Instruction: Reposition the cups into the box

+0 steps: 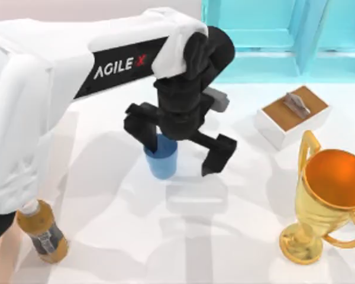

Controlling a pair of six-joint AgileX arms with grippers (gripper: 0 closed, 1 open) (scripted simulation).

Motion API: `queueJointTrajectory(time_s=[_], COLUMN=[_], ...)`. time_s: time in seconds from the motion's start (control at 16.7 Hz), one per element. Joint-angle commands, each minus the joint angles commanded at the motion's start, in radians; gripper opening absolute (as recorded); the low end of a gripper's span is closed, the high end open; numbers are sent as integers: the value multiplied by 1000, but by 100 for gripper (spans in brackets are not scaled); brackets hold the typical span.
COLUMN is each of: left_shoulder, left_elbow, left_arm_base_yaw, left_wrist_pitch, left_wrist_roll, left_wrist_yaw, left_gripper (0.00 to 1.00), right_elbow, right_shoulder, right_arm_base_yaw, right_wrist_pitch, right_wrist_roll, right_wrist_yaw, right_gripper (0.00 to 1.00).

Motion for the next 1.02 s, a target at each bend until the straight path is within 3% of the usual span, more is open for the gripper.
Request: queueJointTrajectory(time_s=[0.36,1.02], left_shoulder=[5,5], left_elbow=[-42,-42], left_arm_base_yaw=[0,0], left_wrist_pitch=[43,43], left_wrist_roll=[0,0], left_wrist_yaw=[0,0], left_gripper=[100,17], right_elbow=[0,0], right_shoulder=[0,0], right_arm_base_yaw=[0,0], right_wrist_pitch=[0,0], right_wrist_roll=[0,0], right_wrist_yaw=[0,0], right_gripper=[100,100])
